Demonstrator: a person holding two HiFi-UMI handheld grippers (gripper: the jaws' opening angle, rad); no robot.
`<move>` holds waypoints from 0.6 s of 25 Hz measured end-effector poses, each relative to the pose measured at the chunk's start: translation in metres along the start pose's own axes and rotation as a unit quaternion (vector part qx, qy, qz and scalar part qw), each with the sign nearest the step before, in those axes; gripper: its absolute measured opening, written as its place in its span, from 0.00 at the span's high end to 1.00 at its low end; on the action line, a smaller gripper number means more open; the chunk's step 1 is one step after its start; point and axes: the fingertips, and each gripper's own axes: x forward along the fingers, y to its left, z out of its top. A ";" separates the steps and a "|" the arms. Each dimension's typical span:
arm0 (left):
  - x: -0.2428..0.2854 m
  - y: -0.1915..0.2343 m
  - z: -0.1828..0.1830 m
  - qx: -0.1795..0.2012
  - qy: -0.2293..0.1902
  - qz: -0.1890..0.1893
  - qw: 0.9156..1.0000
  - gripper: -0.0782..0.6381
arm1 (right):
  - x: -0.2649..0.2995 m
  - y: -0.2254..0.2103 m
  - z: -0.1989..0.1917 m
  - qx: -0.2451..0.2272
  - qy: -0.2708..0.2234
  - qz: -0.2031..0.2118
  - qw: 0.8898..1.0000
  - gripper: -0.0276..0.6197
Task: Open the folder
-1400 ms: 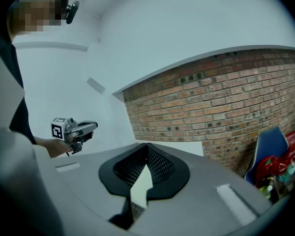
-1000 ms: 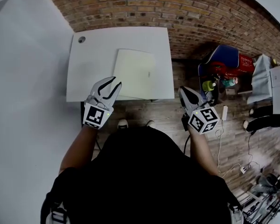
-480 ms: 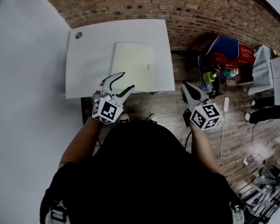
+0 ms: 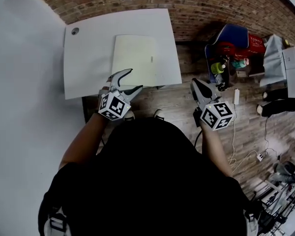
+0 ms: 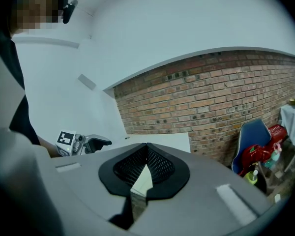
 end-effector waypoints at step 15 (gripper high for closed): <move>0.048 -0.036 -0.051 0.065 0.058 -0.030 0.996 0.40 | -0.014 -0.005 -0.022 0.018 0.014 -0.030 0.999 0.95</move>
